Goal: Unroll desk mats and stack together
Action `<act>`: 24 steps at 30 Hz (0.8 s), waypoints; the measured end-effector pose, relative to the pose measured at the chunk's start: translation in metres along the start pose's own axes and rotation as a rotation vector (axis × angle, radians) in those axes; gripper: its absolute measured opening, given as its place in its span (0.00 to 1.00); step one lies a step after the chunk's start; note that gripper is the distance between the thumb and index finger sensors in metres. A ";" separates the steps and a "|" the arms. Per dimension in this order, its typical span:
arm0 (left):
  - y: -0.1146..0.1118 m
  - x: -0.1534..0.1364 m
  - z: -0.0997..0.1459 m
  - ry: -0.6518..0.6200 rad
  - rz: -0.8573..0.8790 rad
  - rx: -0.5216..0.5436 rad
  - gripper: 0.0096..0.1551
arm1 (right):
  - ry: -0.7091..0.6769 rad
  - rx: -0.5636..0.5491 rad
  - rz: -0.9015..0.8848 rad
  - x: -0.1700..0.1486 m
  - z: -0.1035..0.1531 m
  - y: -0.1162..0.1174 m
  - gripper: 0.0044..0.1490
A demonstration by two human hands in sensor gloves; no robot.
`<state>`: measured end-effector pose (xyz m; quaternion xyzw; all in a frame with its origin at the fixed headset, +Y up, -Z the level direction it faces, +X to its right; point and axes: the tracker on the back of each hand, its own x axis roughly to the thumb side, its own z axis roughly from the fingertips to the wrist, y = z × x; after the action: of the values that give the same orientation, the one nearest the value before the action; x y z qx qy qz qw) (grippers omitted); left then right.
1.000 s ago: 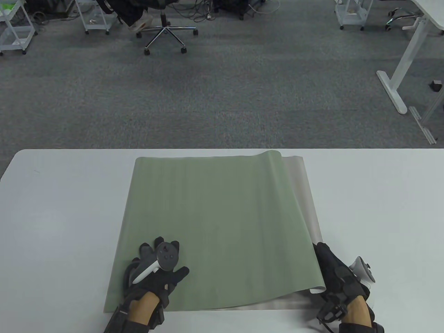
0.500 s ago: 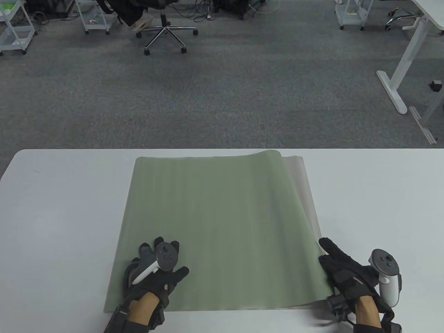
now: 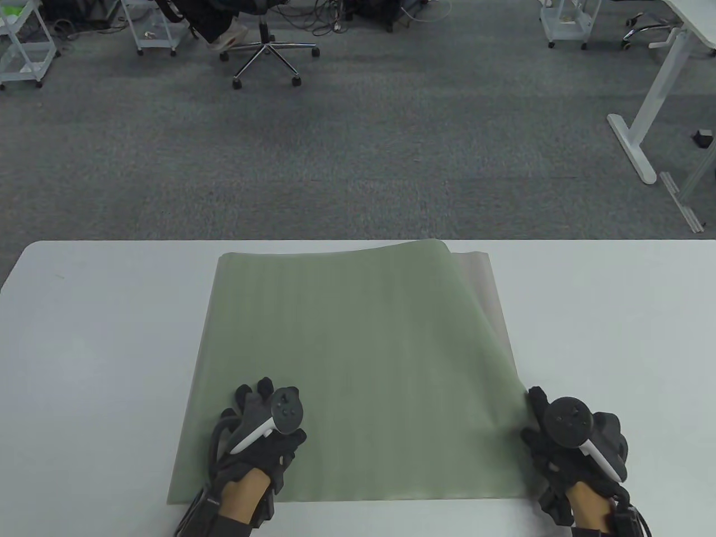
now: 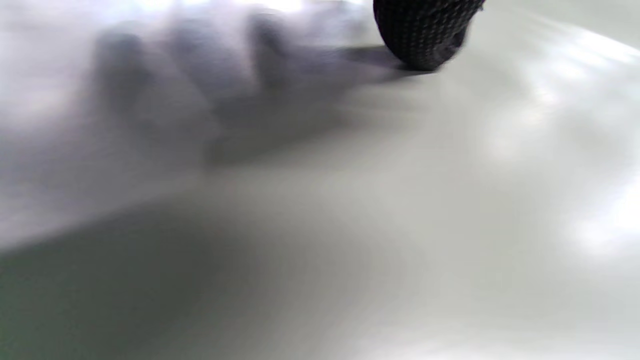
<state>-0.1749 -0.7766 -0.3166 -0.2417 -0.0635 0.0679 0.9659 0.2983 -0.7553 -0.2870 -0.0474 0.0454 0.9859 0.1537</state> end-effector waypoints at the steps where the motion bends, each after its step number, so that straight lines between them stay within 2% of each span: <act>1: -0.002 0.000 -0.001 -0.007 0.030 0.002 0.43 | 0.004 0.003 -0.006 0.000 0.000 -0.001 0.48; 3: -0.012 -0.003 -0.007 -0.019 0.131 -0.054 0.49 | 0.018 0.021 -0.010 0.000 0.001 0.000 0.49; 6: -0.013 0.001 -0.007 -0.013 0.011 -0.034 0.53 | 0.032 0.019 0.050 0.006 0.000 0.001 0.49; 9: -0.014 0.003 -0.007 -0.029 0.023 -0.038 0.52 | 0.047 -0.001 0.075 0.013 -0.006 0.003 0.50; 12: -0.014 0.004 -0.007 -0.044 -0.006 -0.048 0.51 | 0.097 -0.021 -0.031 0.012 -0.022 0.003 0.50; 15: -0.013 0.004 -0.008 -0.043 -0.013 -0.054 0.50 | 0.172 0.013 -0.208 0.007 -0.052 -0.001 0.49; 19: -0.013 0.004 -0.007 -0.040 -0.017 -0.059 0.50 | 0.248 0.040 -0.336 0.007 -0.103 -0.006 0.48; 22: -0.012 0.005 -0.008 -0.029 -0.020 -0.072 0.50 | 0.271 0.048 -0.443 0.010 -0.142 -0.009 0.45; 24: -0.011 0.005 -0.008 -0.028 -0.024 -0.067 0.50 | 0.248 0.013 -0.530 0.010 -0.163 -0.011 0.42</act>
<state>-0.1674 -0.7892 -0.3172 -0.2720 -0.0819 0.0574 0.9571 0.3049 -0.7588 -0.4508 -0.1768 0.0562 0.8977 0.3996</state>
